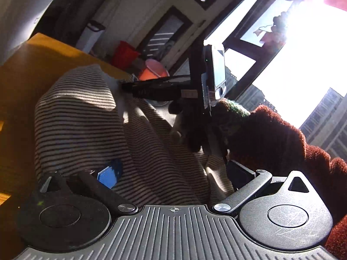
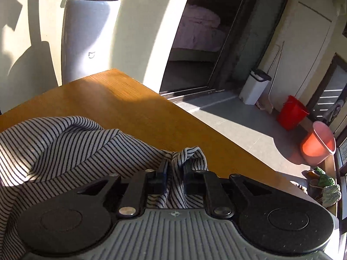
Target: Fold clothes
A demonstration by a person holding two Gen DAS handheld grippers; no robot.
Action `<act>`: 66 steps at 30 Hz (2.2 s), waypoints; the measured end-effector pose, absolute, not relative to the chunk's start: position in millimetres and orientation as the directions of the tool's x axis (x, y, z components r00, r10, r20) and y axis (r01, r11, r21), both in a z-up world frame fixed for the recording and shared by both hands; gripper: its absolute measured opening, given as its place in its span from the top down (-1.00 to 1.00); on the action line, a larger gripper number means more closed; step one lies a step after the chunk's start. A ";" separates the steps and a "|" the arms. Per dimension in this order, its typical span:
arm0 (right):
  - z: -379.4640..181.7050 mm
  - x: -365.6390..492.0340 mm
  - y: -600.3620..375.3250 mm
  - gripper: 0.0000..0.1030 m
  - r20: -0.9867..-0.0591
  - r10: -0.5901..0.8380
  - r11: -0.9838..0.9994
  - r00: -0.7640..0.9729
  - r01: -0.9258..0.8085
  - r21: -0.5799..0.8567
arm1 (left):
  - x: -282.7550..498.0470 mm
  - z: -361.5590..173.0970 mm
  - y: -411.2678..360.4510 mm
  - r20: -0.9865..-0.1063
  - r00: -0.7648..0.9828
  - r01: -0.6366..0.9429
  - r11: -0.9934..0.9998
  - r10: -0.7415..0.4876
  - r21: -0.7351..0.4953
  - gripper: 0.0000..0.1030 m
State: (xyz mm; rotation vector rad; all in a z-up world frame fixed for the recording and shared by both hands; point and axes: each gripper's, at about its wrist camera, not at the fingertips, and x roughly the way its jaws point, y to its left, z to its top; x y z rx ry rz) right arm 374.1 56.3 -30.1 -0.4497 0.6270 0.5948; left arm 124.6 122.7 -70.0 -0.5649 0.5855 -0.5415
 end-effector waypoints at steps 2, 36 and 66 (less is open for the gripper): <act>-12.1 366.2 35.9 0.57 -0.634 0.404 0.775 0.660 -0.614 -0.146 | 125.1 -70.7 124.0 -0.355 0.707 0.305 0.717 -0.612 -0.627 -1.00; 10.9 114.2 -92.1 -0.26 -0.666 0.460 0.733 0.587 -0.674 -0.089 | 118.0 -45.6 108.3 -0.369 0.780 0.286 0.813 -0.505 -0.508 -1.00; 137.3 258.1 -97.9 0.92 -0.248 0.429 0.903 0.869 -0.415 0.108 | 126.7 -60.3 107.3 -0.401 0.751 0.261 0.794 -0.524 -0.549 -1.00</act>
